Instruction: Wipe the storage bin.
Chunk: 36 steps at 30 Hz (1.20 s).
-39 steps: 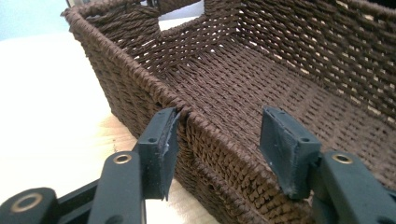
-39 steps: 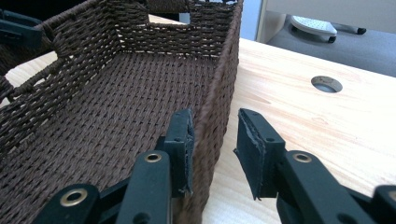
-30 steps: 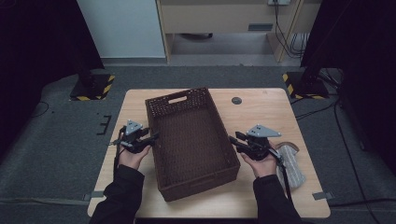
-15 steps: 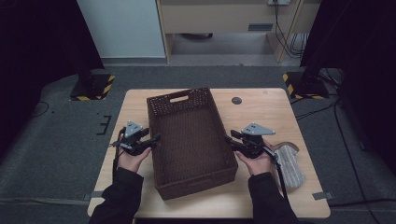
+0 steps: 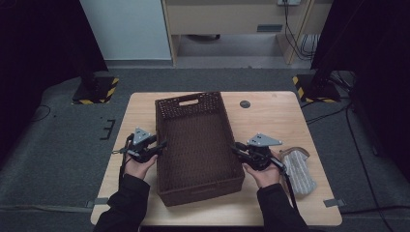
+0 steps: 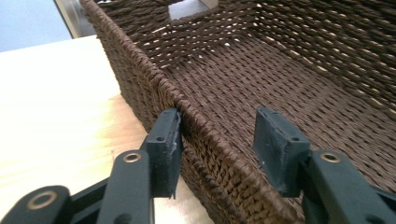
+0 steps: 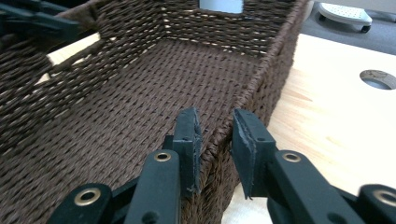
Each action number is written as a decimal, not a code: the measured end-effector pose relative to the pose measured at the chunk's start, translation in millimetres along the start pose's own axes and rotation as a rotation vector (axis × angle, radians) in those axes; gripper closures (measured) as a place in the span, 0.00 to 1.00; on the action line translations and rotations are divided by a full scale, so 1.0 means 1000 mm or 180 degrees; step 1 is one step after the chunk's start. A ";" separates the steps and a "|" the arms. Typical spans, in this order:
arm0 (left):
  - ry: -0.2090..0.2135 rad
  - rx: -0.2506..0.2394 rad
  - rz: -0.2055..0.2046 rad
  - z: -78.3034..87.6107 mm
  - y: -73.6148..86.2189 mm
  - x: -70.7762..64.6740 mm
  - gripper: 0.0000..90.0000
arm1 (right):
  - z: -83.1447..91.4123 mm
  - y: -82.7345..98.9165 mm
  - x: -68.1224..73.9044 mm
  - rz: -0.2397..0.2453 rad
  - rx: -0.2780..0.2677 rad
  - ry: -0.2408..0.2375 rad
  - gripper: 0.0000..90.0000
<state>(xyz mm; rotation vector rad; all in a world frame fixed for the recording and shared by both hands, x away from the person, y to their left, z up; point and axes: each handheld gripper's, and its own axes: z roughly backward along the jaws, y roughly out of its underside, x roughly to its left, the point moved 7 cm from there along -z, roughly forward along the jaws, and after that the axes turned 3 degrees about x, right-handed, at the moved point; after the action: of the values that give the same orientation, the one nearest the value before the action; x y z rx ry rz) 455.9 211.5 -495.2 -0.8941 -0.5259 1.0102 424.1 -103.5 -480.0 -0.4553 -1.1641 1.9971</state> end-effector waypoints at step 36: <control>0.0087 -0.0008 -0.0212 -0.016 -0.012 -0.009 0.64 | -0.011 -0.005 -0.020 -0.0218 -0.0006 0.0247 0.69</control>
<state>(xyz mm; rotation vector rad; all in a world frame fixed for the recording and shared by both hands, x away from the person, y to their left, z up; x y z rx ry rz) 469.5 194.9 -493.7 -0.8862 -0.5306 0.9360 445.9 -111.2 -482.6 -0.4834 -1.1190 1.9033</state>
